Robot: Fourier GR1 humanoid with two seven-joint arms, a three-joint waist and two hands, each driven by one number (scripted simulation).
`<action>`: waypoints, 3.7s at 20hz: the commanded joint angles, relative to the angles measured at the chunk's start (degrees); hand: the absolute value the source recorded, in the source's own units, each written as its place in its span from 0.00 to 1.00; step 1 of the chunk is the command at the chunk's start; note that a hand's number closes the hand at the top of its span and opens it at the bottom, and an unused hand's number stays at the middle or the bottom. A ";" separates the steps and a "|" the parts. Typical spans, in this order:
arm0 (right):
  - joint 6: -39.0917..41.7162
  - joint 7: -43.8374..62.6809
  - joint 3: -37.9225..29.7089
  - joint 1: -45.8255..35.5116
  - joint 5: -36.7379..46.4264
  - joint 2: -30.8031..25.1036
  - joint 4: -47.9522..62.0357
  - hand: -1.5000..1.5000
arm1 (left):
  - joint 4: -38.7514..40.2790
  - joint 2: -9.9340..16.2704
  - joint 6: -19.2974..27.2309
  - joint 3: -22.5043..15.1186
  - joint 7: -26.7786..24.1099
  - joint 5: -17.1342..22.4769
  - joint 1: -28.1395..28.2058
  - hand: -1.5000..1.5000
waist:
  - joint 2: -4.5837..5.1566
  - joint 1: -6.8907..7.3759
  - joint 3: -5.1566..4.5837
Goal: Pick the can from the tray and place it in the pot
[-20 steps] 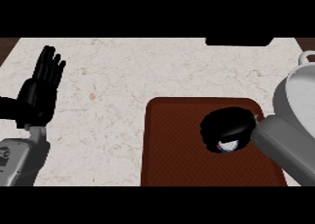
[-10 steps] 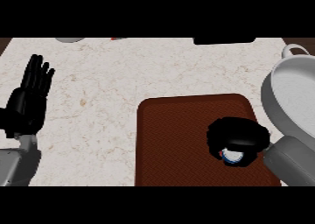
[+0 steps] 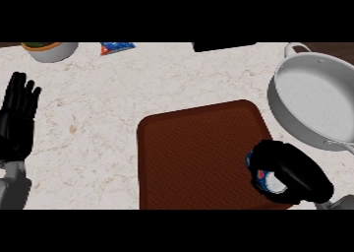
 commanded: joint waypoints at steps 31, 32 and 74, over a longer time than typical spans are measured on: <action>9.17 -4.52 -50.48 8.28 -23.04 -16.46 17.26 1.00 | 1.79 -4.22 -6.34 -2.67 -1.45 -1.30 -6.21 0.50 | 3.66 12.39 0.51; 9.87 -4.19 -49.46 4.71 -22.00 -16.88 18.76 1.00 | 1.60 -4.38 -3.92 -2.93 2.47 -2.70 -9.66 0.50 | 3.59 12.09 0.50; 47.32 -18.00 -60.79 -25.93 -30.99 -20.39 77.46 0.00 | -0.33 -6.75 -6.85 -0.84 2.10 -4.66 -8.26 0.50 | 4.02 12.45 0.75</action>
